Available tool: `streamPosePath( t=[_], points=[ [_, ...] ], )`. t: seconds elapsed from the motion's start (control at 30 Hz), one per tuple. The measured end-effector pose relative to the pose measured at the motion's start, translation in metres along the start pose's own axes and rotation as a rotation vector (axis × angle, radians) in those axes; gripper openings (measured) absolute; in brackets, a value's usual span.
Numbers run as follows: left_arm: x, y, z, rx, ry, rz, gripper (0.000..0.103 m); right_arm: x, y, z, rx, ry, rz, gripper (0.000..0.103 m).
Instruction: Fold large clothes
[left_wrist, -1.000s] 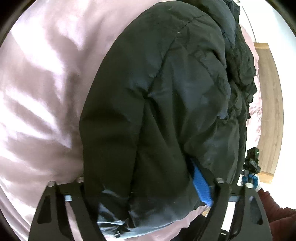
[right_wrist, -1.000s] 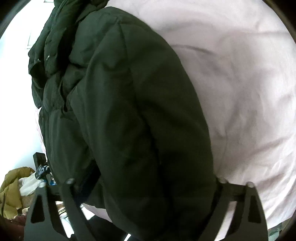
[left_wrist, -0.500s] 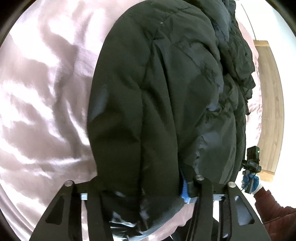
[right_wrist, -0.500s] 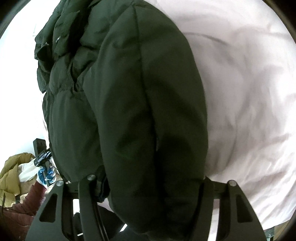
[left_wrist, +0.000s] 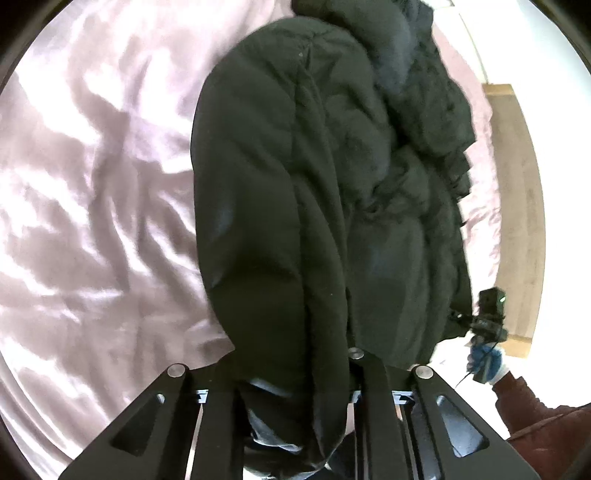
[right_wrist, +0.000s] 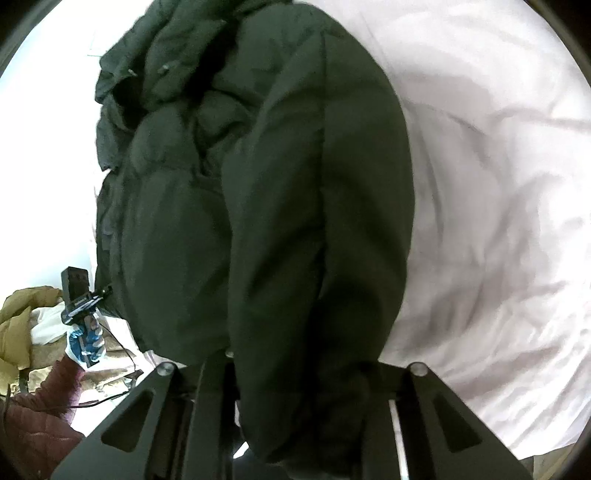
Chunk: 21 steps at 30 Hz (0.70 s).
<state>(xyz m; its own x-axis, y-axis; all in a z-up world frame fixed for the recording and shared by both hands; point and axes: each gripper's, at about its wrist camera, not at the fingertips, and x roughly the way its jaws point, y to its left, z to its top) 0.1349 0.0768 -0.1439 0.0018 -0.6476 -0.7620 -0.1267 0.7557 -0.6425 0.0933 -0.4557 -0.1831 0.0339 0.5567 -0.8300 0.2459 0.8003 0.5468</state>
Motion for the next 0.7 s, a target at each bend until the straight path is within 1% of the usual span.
streamPosePath(
  t=[0.13, 0.23, 0.37, 0.47, 0.5, 0.6, 0.7],
  points=[
    [-0.013, -0.011, 0.003, -0.024, -0.052, -0.068, 0.013, -0.014, 0.009, 0.001, -0.007, -0.046, 0.026, 0.016],
    [-0.021, -0.014, 0.008, -0.047, -0.087, -0.107, 0.013, -0.029, 0.014, 0.004, -0.007, -0.091, 0.067, 0.014],
    [-0.040, -0.023, 0.020, -0.074, -0.171, -0.186, 0.013, -0.045, 0.025, 0.016, -0.011, -0.149, 0.103, 0.014],
    [-0.057, -0.032, 0.035, -0.106, -0.251, -0.267, 0.013, -0.061, 0.028, 0.028, -0.021, -0.195, 0.132, 0.014],
    [-0.061, -0.036, 0.040, -0.110, -0.272, -0.284, 0.013, -0.067, 0.030, 0.032, -0.022, -0.215, 0.145, 0.014],
    [-0.078, -0.051, 0.060, -0.099, -0.334, -0.331, 0.013, -0.086, 0.039, 0.048, -0.031, -0.291, 0.180, 0.014],
    [-0.096, -0.070, 0.083, -0.080, -0.396, -0.382, 0.013, -0.118, 0.041, 0.066, -0.039, -0.370, 0.211, 0.014]
  ],
)
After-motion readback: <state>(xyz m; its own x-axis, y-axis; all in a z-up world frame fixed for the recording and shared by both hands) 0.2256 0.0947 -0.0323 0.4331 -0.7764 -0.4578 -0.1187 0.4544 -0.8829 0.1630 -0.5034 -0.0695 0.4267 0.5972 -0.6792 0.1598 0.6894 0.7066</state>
